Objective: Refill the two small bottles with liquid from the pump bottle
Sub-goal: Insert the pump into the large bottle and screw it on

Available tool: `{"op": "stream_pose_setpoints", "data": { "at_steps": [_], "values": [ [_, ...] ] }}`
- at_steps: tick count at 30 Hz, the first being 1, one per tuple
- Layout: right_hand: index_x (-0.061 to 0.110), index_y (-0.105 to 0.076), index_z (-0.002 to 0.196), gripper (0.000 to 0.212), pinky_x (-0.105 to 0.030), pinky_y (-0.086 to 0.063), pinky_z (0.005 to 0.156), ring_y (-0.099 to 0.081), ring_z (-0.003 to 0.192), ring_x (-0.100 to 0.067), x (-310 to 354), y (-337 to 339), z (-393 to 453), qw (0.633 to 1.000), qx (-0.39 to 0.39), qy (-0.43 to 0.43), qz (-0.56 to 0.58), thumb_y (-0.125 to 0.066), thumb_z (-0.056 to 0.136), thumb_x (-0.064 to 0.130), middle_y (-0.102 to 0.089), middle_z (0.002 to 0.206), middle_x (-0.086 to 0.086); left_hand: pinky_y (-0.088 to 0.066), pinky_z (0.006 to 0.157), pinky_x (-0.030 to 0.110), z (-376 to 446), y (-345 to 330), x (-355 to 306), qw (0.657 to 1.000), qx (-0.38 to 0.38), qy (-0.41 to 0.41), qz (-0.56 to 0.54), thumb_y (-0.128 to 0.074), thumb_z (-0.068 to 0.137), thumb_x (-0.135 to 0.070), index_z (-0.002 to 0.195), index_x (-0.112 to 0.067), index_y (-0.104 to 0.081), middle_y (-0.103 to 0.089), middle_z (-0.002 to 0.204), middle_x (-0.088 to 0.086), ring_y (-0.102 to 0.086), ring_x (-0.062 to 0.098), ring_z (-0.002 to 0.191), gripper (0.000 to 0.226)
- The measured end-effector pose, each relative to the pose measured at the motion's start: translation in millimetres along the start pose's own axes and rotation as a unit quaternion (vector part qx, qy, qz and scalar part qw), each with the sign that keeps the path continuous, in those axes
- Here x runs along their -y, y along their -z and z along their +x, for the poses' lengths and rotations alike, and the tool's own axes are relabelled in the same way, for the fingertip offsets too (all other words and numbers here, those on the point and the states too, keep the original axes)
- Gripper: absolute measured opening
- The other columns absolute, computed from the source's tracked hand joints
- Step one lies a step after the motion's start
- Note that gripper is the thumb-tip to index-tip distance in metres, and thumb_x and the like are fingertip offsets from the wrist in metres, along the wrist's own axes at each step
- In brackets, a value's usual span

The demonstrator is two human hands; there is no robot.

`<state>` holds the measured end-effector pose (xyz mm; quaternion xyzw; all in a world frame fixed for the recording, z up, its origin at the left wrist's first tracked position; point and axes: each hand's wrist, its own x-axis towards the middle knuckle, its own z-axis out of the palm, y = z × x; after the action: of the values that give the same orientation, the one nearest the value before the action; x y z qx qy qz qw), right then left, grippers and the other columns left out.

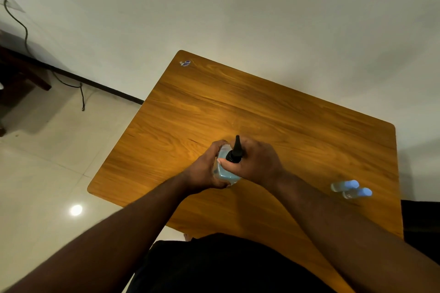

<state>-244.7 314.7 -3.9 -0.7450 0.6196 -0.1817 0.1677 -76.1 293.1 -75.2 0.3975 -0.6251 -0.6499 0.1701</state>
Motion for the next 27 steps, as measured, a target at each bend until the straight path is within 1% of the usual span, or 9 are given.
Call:
{"op": "stream_pose_setpoints", "data": {
  "at_steps": [3, 6, 12, 16, 18, 21, 23, 25, 27],
  "values": [
    [0.022, -0.057, 0.071, 0.034, -0.022, -0.038, 0.048, -0.056, 0.058, -0.013, 9, -11, -8, 0.995, -0.053, -0.087, 0.007, -0.075, 0.071, 0.05, -0.057, 0.066, 0.006, -0.059, 0.079, 0.036, 2, 3, -3, 0.999, 0.016, -0.009, 0.029, -0.082, 0.067, 0.005, 0.137, -0.028, -0.031, -0.052, 0.126, 0.001, -0.06, 0.013, 0.109, 0.093],
    [0.017, -0.064, 0.075, 0.036, -0.032, -0.05, 0.053, -0.066, 0.065, -0.024, 14, -18, -12, 0.988, -0.082, -0.131, -0.011, -0.073, 0.073, 0.052, -0.066, 0.071, -0.001, -0.058, 0.075, 0.034, 5, 3, -8, 0.998, 0.017, -0.011, 0.065, -0.082, 0.066, 0.002, 0.136, -0.028, -0.033, -0.056, 0.12, 0.001, -0.064, 0.016, 0.103, 0.09],
    [0.017, -0.067, 0.077, 0.036, -0.03, -0.048, 0.058, -0.068, 0.072, -0.026, 21, -16, -9, 0.983, -0.071, -0.168, -0.031, -0.068, 0.078, 0.054, -0.068, 0.078, -0.003, -0.059, 0.081, 0.043, 2, -6, -4, 0.989, -0.06, 0.006, 0.135, -0.085, 0.063, -0.021, 0.137, -0.036, -0.028, -0.059, 0.121, -0.007, -0.064, 0.013, 0.103, 0.095],
    [0.02, -0.067, 0.078, 0.034, -0.025, -0.039, 0.059, -0.068, 0.077, -0.024, 24, -10, -10, 0.977, -0.062, -0.204, -0.027, -0.064, 0.08, 0.054, -0.069, 0.079, -0.001, -0.056, 0.086, 0.044, 2, -24, 3, 0.975, -0.141, 0.031, 0.167, -0.083, 0.057, -0.044, 0.141, -0.037, -0.024, -0.055, 0.13, -0.01, -0.056, 0.014, 0.118, 0.103],
    [0.021, -0.067, 0.079, 0.033, -0.025, -0.04, 0.06, -0.068, 0.078, -0.023, 29, -7, -8, 0.975, -0.065, -0.213, -0.022, -0.063, 0.081, 0.054, -0.069, 0.08, 0.0, -0.056, 0.086, 0.045, 3, -26, 5, 0.973, -0.155, 0.022, 0.169, -0.082, 0.057, -0.044, 0.141, -0.037, -0.025, -0.055, 0.13, -0.01, -0.055, 0.015, 0.118, 0.102],
    [0.026, -0.066, 0.088, 0.035, -0.025, -0.04, 0.062, -0.067, 0.082, -0.02, 31, -7, -9, 0.975, -0.045, -0.217, -0.032, -0.059, 0.081, 0.059, -0.068, 0.086, 0.004, -0.057, 0.082, 0.046, 2, -24, 9, 0.979, -0.146, -0.012, 0.14, -0.087, 0.058, -0.035, 0.14, -0.034, -0.03, -0.055, 0.125, -0.009, -0.058, 0.014, 0.113, 0.1],
    [0.029, -0.063, 0.097, 0.043, -0.026, -0.04, 0.063, -0.065, 0.086, -0.019, 29, -6, -13, 0.973, -0.035, -0.225, -0.038, -0.058, 0.077, 0.067, -0.064, 0.092, 0.004, -0.056, 0.086, 0.046, -1, -23, 11, 0.981, -0.136, -0.027, 0.135, -0.09, 0.056, -0.032, 0.14, -0.031, -0.031, -0.052, 0.128, -0.007, -0.056, 0.015, 0.117, 0.103],
    [0.029, -0.052, 0.112, 0.064, -0.028, -0.044, 0.065, -0.061, 0.093, -0.02, 25, -5, -15, 0.971, -0.015, -0.227, -0.071, -0.058, 0.069, 0.076, -0.058, 0.104, 0.003, -0.054, 0.091, 0.046, -2, -22, 10, 0.98, -0.142, -0.027, 0.134, -0.091, 0.054, -0.039, 0.142, -0.029, -0.03, -0.047, 0.133, -0.005, -0.051, 0.016, 0.122, 0.107],
    [0.03, -0.04, 0.122, 0.078, -0.029, -0.045, 0.067, -0.058, 0.098, -0.02, 24, -7, -15, 0.967, 0.008, -0.254, -0.036, -0.062, 0.064, 0.077, -0.053, 0.114, 0.003, -0.053, 0.093, 0.046, -2, -26, 5, 0.97, -0.178, -0.013, 0.166, -0.089, 0.055, -0.046, 0.143, -0.027, -0.03, -0.046, 0.135, -0.003, -0.049, 0.018, 0.123, 0.108]
  ]
}}
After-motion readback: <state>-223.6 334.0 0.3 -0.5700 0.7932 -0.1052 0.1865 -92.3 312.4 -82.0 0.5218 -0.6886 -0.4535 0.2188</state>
